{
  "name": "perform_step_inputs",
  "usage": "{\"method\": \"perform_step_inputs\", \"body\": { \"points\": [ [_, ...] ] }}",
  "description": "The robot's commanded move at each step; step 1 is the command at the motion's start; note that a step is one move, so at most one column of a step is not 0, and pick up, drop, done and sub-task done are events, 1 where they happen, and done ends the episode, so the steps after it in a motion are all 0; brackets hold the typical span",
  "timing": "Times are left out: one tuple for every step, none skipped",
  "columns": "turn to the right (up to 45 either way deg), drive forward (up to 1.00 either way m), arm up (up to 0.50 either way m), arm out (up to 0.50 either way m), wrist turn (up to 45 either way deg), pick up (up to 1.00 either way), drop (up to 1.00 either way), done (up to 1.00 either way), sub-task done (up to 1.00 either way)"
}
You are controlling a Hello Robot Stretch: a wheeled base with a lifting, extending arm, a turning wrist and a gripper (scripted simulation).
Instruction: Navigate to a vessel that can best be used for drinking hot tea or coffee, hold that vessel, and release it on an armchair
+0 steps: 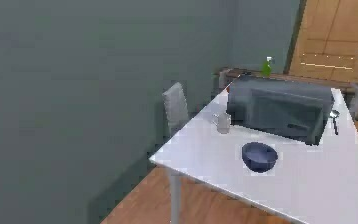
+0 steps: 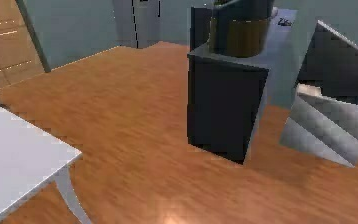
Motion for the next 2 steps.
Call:
{"method": "perform_step_inputs", "body": {
  "points": [
    [45.0, 0.0, 0.0, 0.0, 0.0, 0.0, 0.0, 0.0, 0.0],
    [12.0, 0.0, 0.0, 0.0, 0.0, 0.0, 0.0, 0.0, 0.0]
  ]
}}
